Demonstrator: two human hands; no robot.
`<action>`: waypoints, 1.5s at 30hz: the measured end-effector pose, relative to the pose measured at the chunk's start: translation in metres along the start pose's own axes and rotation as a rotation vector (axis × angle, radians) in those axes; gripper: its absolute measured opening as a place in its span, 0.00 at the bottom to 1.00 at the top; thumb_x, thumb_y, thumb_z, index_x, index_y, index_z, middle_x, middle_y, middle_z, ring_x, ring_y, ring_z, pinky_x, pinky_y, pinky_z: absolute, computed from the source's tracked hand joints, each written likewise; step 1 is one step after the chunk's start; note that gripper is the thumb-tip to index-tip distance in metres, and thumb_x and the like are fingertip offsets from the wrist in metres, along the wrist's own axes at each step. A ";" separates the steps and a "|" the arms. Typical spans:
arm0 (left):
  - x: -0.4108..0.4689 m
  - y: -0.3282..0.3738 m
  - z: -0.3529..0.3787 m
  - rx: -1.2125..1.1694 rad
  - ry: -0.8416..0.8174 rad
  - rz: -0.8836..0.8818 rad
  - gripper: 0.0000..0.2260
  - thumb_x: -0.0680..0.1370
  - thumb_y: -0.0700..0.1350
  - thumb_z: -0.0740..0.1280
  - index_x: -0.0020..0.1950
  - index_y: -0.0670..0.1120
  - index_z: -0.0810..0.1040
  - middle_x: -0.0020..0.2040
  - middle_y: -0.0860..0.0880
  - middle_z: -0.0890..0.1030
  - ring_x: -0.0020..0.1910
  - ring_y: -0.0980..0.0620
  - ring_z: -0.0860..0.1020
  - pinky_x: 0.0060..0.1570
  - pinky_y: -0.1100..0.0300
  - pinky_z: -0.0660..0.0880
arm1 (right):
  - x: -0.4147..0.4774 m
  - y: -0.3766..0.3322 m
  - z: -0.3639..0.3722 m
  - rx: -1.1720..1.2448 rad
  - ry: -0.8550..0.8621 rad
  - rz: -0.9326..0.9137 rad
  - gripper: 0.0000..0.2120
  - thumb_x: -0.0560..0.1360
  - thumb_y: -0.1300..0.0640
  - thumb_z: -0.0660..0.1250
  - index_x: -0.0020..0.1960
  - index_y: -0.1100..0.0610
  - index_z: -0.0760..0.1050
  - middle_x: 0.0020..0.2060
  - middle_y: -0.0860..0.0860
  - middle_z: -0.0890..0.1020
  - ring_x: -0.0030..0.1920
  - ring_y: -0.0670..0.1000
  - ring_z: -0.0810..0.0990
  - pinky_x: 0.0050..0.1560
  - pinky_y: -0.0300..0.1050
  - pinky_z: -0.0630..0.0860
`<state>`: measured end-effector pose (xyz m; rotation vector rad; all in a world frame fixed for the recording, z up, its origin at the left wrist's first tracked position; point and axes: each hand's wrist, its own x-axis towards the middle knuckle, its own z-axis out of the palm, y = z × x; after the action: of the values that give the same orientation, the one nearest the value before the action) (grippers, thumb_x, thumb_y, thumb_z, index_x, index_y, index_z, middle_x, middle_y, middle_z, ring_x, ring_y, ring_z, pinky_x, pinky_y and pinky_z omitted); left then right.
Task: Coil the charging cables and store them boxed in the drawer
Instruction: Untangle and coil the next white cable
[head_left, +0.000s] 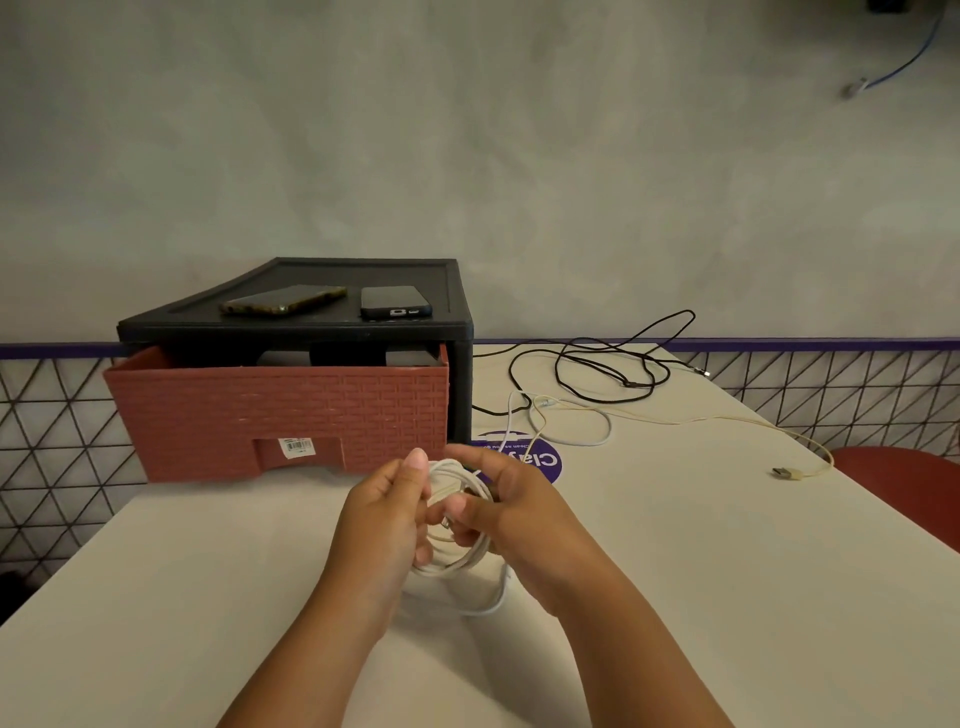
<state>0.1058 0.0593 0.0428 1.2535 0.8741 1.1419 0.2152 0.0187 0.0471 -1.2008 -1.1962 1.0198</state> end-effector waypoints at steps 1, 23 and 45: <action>0.000 0.001 0.000 -0.037 0.010 -0.016 0.15 0.81 0.47 0.57 0.35 0.43 0.67 0.17 0.52 0.65 0.16 0.59 0.64 0.18 0.68 0.60 | 0.000 0.000 0.000 0.031 0.002 -0.005 0.20 0.74 0.70 0.64 0.60 0.50 0.73 0.38 0.53 0.81 0.33 0.45 0.75 0.42 0.38 0.74; -0.004 0.000 0.004 -0.107 -0.055 0.027 0.03 0.75 0.41 0.66 0.48 0.47 0.76 0.26 0.51 0.77 0.25 0.55 0.77 0.28 0.62 0.75 | 0.003 -0.002 0.002 0.041 0.386 -0.032 0.09 0.80 0.56 0.59 0.47 0.61 0.73 0.27 0.49 0.78 0.23 0.45 0.71 0.28 0.37 0.69; -0.002 -0.001 -0.007 -0.324 -0.165 -0.101 0.09 0.68 0.40 0.69 0.48 0.47 0.78 0.31 0.51 0.80 0.27 0.59 0.75 0.29 0.67 0.73 | -0.004 -0.010 -0.024 0.549 0.223 0.350 0.08 0.76 0.63 0.63 0.39 0.61 0.76 0.24 0.52 0.77 0.21 0.44 0.71 0.26 0.34 0.69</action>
<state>0.0988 0.0593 0.0409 1.0093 0.5946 1.0354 0.2383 0.0110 0.0574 -1.0591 -0.4860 1.3260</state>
